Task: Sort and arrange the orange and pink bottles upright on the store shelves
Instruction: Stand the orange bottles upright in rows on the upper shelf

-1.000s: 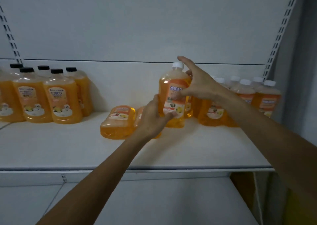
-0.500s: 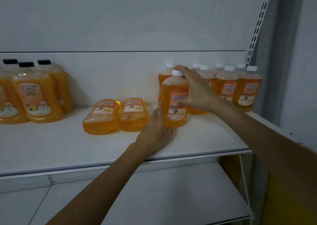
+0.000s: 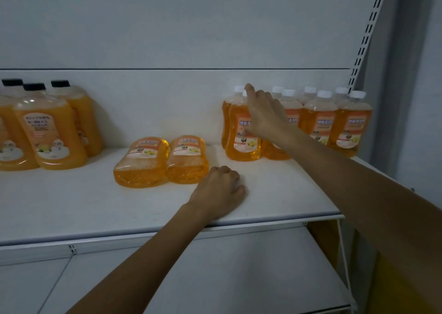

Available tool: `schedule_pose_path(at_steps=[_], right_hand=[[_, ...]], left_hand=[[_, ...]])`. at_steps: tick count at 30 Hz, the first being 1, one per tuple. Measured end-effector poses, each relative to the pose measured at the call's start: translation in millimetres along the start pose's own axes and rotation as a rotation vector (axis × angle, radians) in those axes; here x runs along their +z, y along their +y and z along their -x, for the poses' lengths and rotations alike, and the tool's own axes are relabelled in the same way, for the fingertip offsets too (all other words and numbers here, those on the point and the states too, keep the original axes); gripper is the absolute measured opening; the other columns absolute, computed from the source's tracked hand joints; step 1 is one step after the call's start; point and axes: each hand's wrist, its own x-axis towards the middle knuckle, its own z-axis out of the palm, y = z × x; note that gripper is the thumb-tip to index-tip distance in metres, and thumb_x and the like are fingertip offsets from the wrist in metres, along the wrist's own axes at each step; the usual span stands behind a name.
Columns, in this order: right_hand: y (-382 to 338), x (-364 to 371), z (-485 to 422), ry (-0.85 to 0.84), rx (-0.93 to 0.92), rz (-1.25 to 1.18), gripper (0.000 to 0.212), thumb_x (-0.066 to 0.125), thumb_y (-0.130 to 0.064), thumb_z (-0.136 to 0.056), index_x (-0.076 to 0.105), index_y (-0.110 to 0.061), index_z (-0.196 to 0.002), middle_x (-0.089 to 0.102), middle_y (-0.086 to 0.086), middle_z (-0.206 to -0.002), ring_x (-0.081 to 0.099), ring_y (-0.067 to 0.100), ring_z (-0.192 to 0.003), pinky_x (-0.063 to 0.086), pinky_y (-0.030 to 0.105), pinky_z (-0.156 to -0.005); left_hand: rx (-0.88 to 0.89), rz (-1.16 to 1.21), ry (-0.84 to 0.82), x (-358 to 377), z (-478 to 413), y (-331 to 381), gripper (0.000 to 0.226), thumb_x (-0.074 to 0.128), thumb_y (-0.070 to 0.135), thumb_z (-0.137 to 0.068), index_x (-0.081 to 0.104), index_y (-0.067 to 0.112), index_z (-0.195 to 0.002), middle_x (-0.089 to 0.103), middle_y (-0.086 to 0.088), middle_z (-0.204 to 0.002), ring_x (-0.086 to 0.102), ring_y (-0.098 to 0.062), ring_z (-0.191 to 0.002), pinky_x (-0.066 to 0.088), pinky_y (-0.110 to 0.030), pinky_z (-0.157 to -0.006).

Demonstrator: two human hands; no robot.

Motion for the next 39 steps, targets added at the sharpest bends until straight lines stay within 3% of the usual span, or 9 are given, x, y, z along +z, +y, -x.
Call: schedule_pose_path(at_steps=[9, 13, 15, 17, 21, 26, 29, 34, 39], right_hand=[[-3, 4, -1, -0.057, 0.017, -0.009, 0.106, 0.081, -0.030, -0.071, 0.011, -0.007, -0.147, 0.037, 0.021, -0.138, 0.038, 0.034, -0.126, 0.039, 0.039, -0.100], [-13, 2, 10, 0.120, -0.057, -0.016, 0.094, 0.072, -0.024, -0.081, 0.010, -0.009, -0.150, 0.009, 0.021, -0.155, 0.013, 0.035, -0.143, 0.024, 0.040, -0.113], [-26, -1, 16, 0.227, -0.185, -0.104, 0.080, 0.066, -0.024, -0.086, 0.018, -0.010, -0.149, 0.015, 0.016, -0.155, 0.018, 0.030, -0.142, 0.032, 0.037, -0.109], [-42, 1, 17, 0.129, -0.255, -0.254, 0.072, 0.061, -0.029, -0.090, 0.022, -0.012, -0.148, 0.023, 0.011, -0.152, 0.026, 0.025, -0.139, 0.035, 0.034, -0.104], [-67, 23, 11, -0.242, -0.075, -0.660, 0.082, 0.066, -0.047, -0.082, 0.027, -0.013, -0.145, 0.037, 0.011, -0.144, 0.041, 0.025, -0.130, 0.039, 0.035, -0.101], [-86, 55, -9, -0.546, 0.208, -0.831, 0.083, 0.055, -0.060, -0.084, 0.028, -0.010, -0.145, 0.037, 0.010, -0.147, 0.041, 0.027, -0.131, 0.037, 0.035, -0.102], [-88, 66, -23, -0.654, 0.272, -0.913, 0.072, 0.064, -0.059, -0.076, 0.052, -0.010, -0.128, 0.058, 0.007, -0.128, 0.057, 0.024, -0.112, 0.048, 0.034, -0.094], [-85, 68, -33, -0.650, 0.362, -1.060, 0.062, 0.081, -0.042, -0.067, 0.060, -0.004, -0.111, 0.068, 0.011, -0.104, 0.068, 0.023, -0.090, 0.059, 0.037, -0.072], [-80, 37, -18, -0.434, 0.199, -1.041, 0.055, 0.081, -0.036, -0.071, 0.053, -0.014, -0.113, 0.062, 0.000, -0.106, 0.065, 0.016, -0.092, 0.057, 0.032, -0.073]], left_hand=[[0.045, 0.009, 0.066, -6, 5, 3, 0.032, 0.042, 0.027, -0.095, 0.062, 0.009, -0.113, 0.061, -0.006, -0.116, 0.056, -0.019, -0.099, 0.050, -0.031, -0.083], [0.094, -0.038, 0.267, -23, 20, -9, 0.028, 0.053, 0.020, -0.091, 0.062, 0.010, -0.115, 0.060, -0.004, -0.120, 0.055, -0.020, -0.109, 0.039, -0.019, -0.082], [0.102, -0.100, 0.430, -33, 22, -23, 0.024, 0.057, 0.017, -0.081, 0.067, 0.007, -0.101, 0.066, -0.010, -0.106, 0.060, -0.027, -0.099, 0.045, -0.026, -0.080], [0.020, -0.190, 0.494, -39, 22, -44, 0.037, 0.050, 0.030, -0.078, 0.066, 0.006, -0.101, 0.065, -0.013, -0.106, 0.057, -0.031, -0.100, 0.043, -0.034, -0.085], [-0.350, -0.293, 0.180, -50, 31, -66, 0.089, 0.017, 0.069, -0.072, 0.042, 0.011, -0.135, 0.044, -0.013, -0.141, 0.037, -0.032, -0.131, 0.024, -0.043, -0.109], [-0.310, -0.407, 0.103, -48, 36, -81, 0.072, 0.028, 0.064, -0.089, 0.027, 0.018, -0.145, 0.029, -0.002, -0.153, 0.022, -0.022, -0.141, 0.015, -0.037, -0.114], [-0.314, -0.420, 0.122, -46, 35, -81, 0.071, 0.027, 0.064, -0.090, 0.026, 0.020, -0.145, 0.028, 0.000, -0.153, 0.020, -0.022, -0.142, 0.016, -0.038, -0.113], [-0.328, -0.386, 0.069, -48, 34, -81, 0.071, 0.027, 0.061, -0.091, 0.018, 0.019, -0.147, 0.023, 0.000, -0.155, 0.016, -0.022, -0.143, 0.013, -0.041, -0.114], [-0.347, -0.150, 0.074, -52, 32, -74, 0.095, 0.043, 0.072, -0.079, 0.013, 0.014, -0.148, 0.027, -0.004, -0.153, 0.020, -0.024, -0.142, 0.013, -0.041, -0.115]])
